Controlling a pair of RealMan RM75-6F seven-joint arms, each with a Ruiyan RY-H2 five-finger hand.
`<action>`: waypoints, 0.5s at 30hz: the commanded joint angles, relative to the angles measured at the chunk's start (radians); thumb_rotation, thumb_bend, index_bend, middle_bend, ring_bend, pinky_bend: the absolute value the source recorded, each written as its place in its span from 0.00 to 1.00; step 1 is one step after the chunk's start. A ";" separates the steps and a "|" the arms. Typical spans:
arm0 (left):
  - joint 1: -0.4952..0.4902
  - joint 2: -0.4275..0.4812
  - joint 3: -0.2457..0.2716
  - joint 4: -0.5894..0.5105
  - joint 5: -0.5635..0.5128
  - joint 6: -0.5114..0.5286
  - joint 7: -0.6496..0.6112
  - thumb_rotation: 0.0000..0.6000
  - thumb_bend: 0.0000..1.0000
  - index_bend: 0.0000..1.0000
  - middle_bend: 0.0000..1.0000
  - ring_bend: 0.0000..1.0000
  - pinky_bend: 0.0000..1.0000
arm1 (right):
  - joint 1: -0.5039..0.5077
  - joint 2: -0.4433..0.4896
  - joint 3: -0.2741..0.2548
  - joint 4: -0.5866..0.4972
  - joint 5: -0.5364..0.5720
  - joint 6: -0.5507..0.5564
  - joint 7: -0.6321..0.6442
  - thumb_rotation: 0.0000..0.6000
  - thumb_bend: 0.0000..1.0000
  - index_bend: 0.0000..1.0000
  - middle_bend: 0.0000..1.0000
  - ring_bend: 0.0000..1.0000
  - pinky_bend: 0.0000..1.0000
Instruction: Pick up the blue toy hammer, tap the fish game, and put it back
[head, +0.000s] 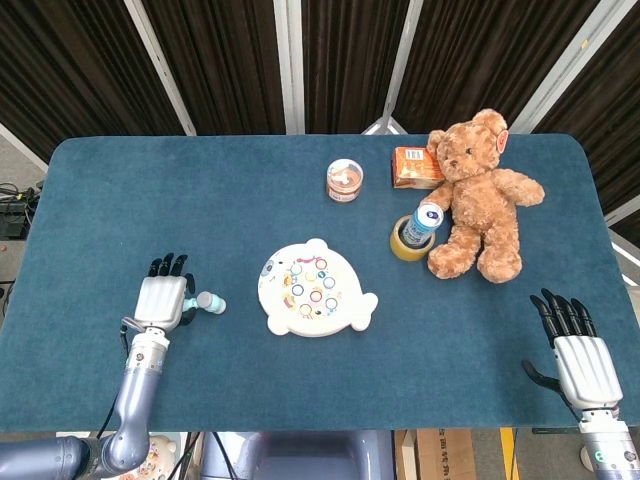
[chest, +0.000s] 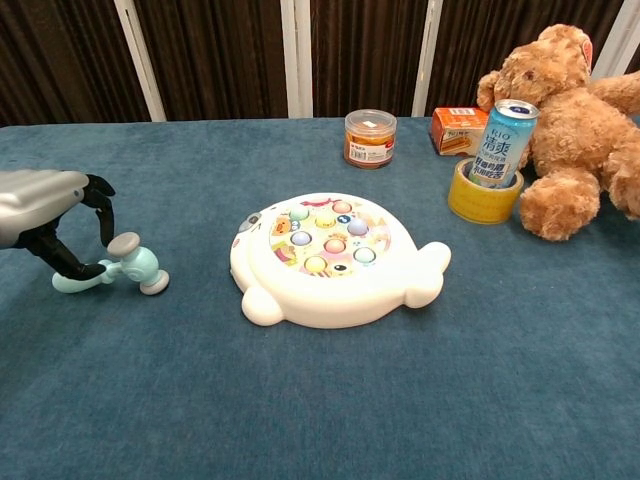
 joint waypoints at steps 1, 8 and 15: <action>-0.005 -0.006 -0.003 0.007 -0.007 0.001 0.001 1.00 0.29 0.49 0.08 0.00 0.10 | 0.000 0.000 0.000 0.000 0.000 0.000 0.000 1.00 0.24 0.00 0.00 0.00 0.00; -0.019 -0.023 0.000 0.023 -0.031 0.000 0.012 1.00 0.29 0.48 0.08 0.00 0.10 | 0.001 -0.002 -0.002 0.001 -0.005 0.001 -0.001 1.00 0.24 0.00 0.00 0.00 0.00; -0.029 -0.036 -0.002 0.027 -0.049 0.001 0.012 1.00 0.30 0.49 0.10 0.00 0.11 | 0.002 -0.001 -0.002 0.000 -0.003 -0.003 0.000 1.00 0.23 0.00 0.00 0.00 0.00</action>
